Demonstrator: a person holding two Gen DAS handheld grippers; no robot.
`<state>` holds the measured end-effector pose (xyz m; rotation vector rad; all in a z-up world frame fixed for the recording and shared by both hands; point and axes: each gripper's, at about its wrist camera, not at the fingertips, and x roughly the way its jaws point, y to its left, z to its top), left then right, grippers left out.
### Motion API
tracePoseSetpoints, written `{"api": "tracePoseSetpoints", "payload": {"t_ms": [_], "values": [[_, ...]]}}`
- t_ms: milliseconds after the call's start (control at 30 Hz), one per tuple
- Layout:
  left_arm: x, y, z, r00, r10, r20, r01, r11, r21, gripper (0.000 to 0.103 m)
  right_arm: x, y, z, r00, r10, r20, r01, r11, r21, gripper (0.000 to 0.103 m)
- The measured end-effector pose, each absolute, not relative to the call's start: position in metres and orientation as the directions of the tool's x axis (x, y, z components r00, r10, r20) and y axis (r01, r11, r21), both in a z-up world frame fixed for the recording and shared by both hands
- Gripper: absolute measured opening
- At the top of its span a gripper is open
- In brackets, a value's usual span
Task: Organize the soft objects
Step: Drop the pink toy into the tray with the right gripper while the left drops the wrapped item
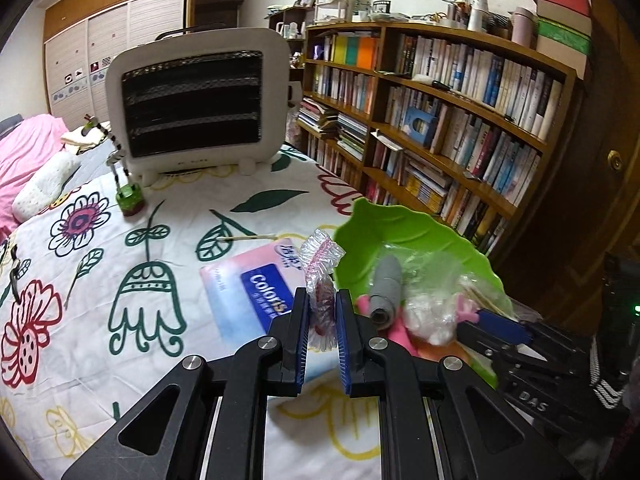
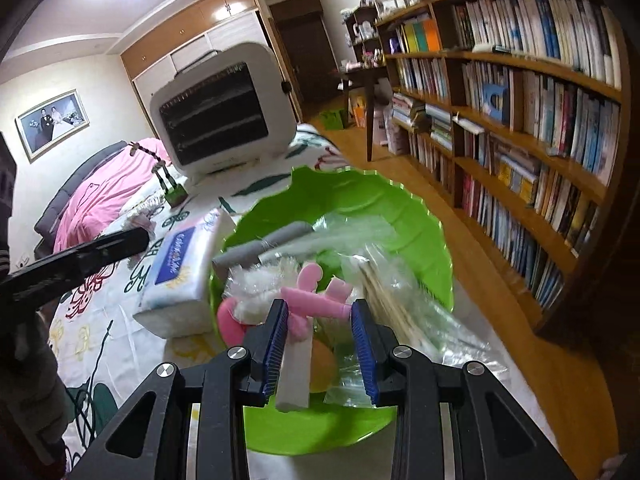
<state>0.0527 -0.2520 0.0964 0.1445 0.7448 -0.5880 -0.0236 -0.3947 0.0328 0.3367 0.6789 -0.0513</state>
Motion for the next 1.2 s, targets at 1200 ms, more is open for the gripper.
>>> {"api": "tracePoseSetpoints", "payload": {"t_ms": [1200], "values": [[0.055,-0.356,0.072,0.412,-0.541,-0.733,0.703,0.701,-0.122,0.017,-0.034,-0.405,0.037,0.802,0.031,-0.596,0.156,0.953,0.259,0.048]]}}
